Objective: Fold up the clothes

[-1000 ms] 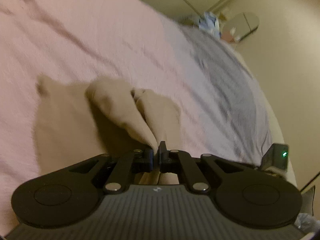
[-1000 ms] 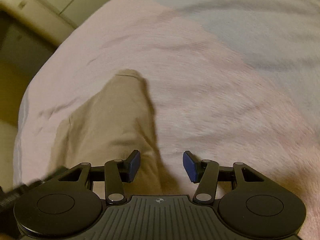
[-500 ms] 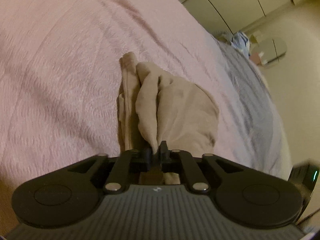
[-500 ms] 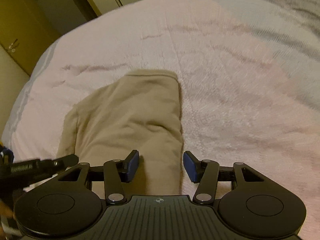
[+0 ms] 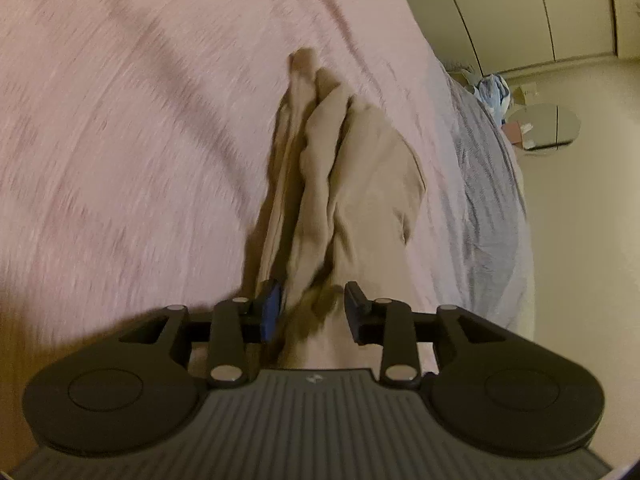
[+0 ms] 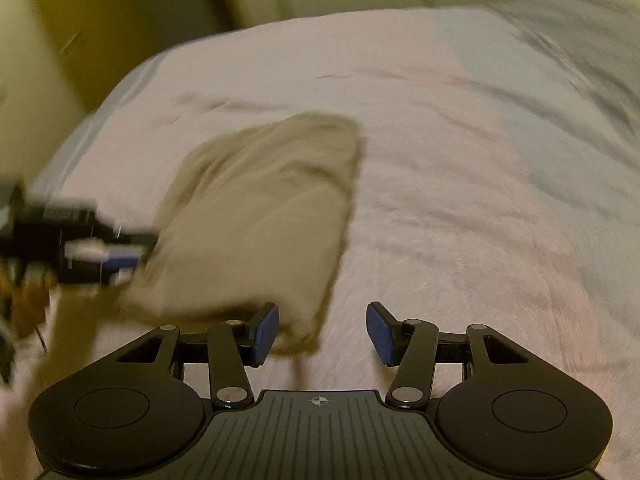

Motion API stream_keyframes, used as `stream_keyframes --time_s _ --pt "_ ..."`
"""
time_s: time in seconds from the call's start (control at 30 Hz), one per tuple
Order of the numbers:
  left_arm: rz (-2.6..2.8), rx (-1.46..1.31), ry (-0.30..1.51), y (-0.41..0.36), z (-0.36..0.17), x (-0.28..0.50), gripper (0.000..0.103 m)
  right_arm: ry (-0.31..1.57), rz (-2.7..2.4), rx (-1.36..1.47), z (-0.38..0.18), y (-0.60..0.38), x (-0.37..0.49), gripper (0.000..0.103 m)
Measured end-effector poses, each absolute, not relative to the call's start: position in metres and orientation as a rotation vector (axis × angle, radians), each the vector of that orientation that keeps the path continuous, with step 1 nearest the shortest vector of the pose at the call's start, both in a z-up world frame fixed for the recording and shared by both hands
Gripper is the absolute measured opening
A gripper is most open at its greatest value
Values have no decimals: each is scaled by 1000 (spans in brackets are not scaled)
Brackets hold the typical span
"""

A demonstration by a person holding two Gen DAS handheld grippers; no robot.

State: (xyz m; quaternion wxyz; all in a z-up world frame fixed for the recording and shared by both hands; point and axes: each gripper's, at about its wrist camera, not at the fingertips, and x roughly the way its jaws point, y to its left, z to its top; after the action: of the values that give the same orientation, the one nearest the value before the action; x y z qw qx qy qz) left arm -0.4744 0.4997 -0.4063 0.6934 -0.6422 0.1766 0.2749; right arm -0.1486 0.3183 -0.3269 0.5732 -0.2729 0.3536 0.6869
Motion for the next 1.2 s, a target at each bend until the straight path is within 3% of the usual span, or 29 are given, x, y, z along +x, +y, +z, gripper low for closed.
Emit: stream_keyframes --time_s 0.13,0.17,0.2,0.23,0.27,0.33,0.43,0.67,0.73,0.83,0.97,1.2 --pt "598 -1457 362 493 -410 -478 24 670 1621 -737 -337 316 -176 52" --pt "592 -1427 371 492 -408 -477 3 653 1615 -734 -337 319 -178 52" --pt "585 -1397 379 491 -405 -475 3 639 1608 -728 -337 321 -180 37" --pt "594 -1353 392 490 -400 -474 3 626 1612 -738 -338 323 -181 10" --pt "602 -1309 405 488 -394 -472 3 613 1617 -750 -339 325 -183 5" --pt "621 -1276 380 485 -385 -481 3 558 1632 -782 -338 325 -188 4" --pt "641 -1245 357 483 -378 -493 3 433 1663 -841 -336 317 -198 3" --pt "686 -1215 458 484 -400 -482 7 379 1674 -1030 -366 315 -215 6" --pt "682 -1213 449 494 -395 -482 10 381 1690 -1050 -360 316 -213 20" --pt "675 -1209 434 509 -387 -481 23 528 1730 -977 -340 322 -193 32" --pt "665 -1204 414 530 -376 -481 37 746 1686 -782 -318 346 -153 39" --pt "662 -1105 384 554 -370 -462 44 1069 1480 -454 -341 439 -92 40"
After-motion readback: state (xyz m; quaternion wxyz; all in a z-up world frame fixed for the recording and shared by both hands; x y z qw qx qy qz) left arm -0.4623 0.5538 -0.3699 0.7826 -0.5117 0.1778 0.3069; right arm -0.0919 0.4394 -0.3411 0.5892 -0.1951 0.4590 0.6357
